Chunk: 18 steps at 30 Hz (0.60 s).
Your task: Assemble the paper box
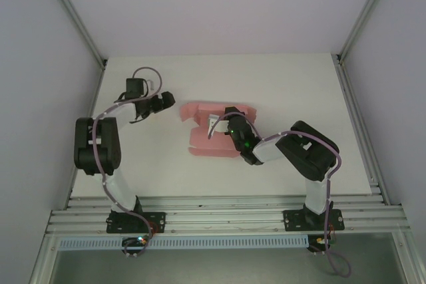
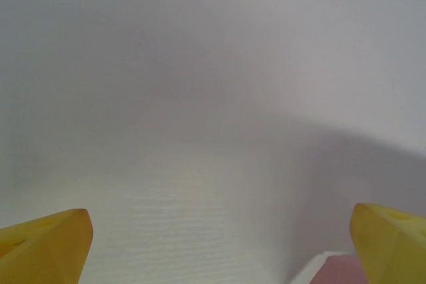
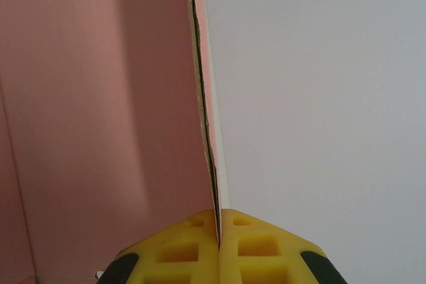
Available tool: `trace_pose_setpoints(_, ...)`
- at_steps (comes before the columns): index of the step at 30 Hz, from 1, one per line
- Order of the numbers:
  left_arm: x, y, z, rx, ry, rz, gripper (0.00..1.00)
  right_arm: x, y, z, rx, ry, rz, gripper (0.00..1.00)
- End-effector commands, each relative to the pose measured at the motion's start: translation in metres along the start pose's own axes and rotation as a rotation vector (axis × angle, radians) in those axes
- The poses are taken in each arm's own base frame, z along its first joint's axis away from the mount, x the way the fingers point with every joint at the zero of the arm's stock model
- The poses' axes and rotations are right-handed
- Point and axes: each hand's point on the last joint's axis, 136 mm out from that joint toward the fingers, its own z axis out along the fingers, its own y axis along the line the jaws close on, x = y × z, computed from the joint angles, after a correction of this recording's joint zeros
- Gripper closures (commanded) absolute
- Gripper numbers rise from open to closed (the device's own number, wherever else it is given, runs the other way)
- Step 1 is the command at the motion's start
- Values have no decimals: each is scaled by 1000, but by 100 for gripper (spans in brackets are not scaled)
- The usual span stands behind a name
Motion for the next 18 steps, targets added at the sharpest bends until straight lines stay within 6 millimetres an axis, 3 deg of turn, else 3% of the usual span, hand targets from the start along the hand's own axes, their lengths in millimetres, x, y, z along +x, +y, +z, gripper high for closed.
trace_pose_setpoints(1, 11, -30, 10, 44, 73, 127, 0, 2, 15, 2, -54, -3, 14, 100)
trace_pose_setpoints(4, 23, -48, 16, 100, 106, 179, 0, 3, 15, 3, -51, 4, 18, 100)
trace_pose_setpoints(7, 33, -53, 18, 97, 142, 194, 0, 4, 13, 3, -48, 9, 26, 100)
trace_pose_setpoints(18, 68, -85, 5, 158, 188, 259, 0, 4, 8, 4, -42, 14, 48, 100)
